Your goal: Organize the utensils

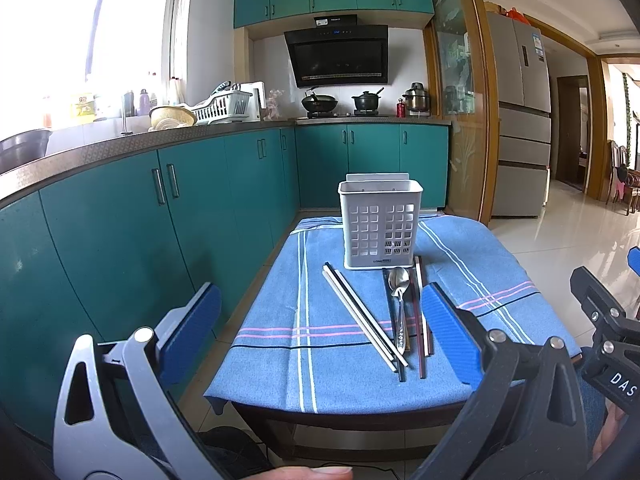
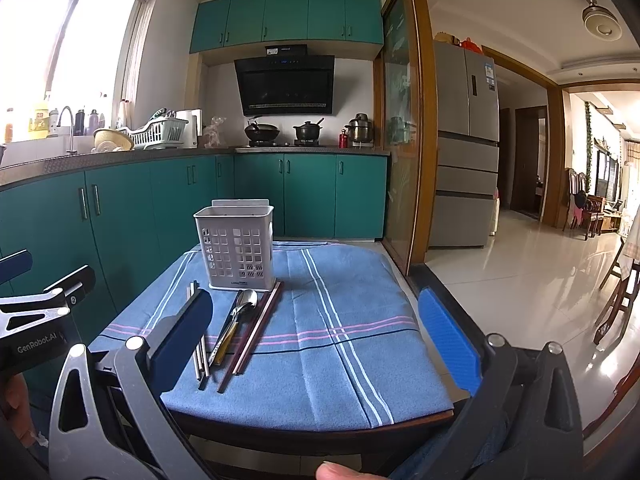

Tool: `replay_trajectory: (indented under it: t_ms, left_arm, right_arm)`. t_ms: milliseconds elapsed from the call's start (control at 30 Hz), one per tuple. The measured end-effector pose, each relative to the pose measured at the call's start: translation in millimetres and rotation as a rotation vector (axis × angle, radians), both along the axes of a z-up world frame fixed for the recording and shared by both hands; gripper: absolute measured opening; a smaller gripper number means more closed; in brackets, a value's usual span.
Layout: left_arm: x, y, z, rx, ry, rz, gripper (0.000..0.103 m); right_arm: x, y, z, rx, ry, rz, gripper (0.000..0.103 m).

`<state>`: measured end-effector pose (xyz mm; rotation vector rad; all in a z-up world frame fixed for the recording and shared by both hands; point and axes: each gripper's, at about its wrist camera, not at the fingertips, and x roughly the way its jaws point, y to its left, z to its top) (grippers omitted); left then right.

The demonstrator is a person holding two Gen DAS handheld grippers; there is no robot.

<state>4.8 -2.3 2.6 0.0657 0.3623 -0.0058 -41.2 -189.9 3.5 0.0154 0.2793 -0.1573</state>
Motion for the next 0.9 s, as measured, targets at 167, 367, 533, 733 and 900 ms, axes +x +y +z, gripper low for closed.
replay_trajectory:
  t_ms: [167,367,533,733,900]
  left_arm:
    - [-4.3,-1.5,-5.8,0.004,-0.001,0.000,0.099]
    - [-4.2,-1.3,-5.7,0.004,-0.001,0.001,0.099]
    - [-4.3,-1.2,-5.9,0.004,-0.002,0.000,0.099]
    - [-4.2,-1.3,-5.9,0.004,-0.001,0.000,0.099]
    - [-4.2,-1.4,-6.2,0.005,-0.001,0.000,0.099]
  right_arm:
    - [0.1,0.5,0.2,0.001,0.000,-0.001,0.100]
    - [-0.5,1.2,-0.7,0.001,0.000,0.000,0.100]
    - [-0.6,1.2,-0.8,0.001,0.000,0.000,0.100]
    - [-0.7,1.3,-1.1,0.001,0.000,-0.001,0.100]
    - [-0.4,1.4,-1.6,0.000,-0.001,-0.002,0.100]
